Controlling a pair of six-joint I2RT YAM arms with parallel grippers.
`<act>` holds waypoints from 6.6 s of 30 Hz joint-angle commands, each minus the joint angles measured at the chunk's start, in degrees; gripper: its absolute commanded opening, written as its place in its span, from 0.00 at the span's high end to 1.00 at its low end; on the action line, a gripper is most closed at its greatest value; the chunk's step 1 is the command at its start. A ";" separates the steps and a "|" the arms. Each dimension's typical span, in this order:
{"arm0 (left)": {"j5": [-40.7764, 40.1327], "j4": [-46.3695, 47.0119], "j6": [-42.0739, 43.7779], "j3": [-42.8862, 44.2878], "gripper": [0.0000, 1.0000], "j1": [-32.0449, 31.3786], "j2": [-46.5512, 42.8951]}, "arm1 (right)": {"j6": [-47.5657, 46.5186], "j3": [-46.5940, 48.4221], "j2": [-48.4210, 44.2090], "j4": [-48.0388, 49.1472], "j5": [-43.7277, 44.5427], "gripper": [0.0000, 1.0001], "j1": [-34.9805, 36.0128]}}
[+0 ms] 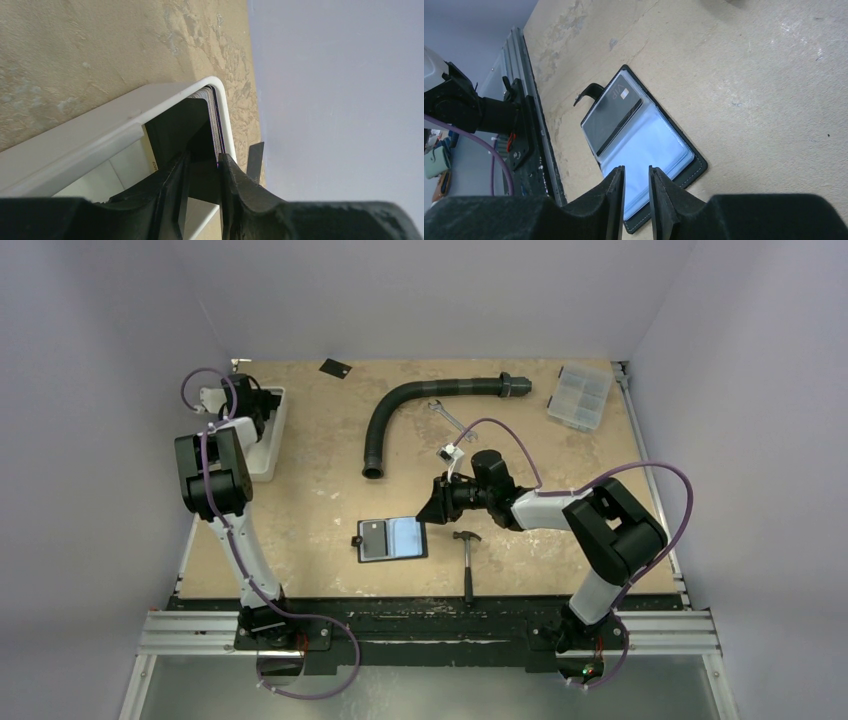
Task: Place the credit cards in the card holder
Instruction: Pick up the credit card from the storage box, then insert the credit card into the card holder.
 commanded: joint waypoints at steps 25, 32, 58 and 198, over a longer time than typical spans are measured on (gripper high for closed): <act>-0.31 -1.57 1.83 1.03 0.86 -0.40 -5.39 | 0.42 -0.05 -0.63 2.77 -1.79 0.70 -0.13; 1.04 -3.77 1.23 0.79 0.88 0.36 -6.93 | 0.50 -0.23 -0.92 2.93 -1.96 0.70 -0.11; 12.35 -13.24 7.01 -4.15 1.00 2.89 -22.10 | 0.27 -0.23 -2.28 1.98 -1.15 0.70 -0.12; 28.24 -22.85 35.75 -40.31 0.49 -47.51 -37.82 | 9.81 -0.89 3.39 -4.34 0.77 0.68 -0.73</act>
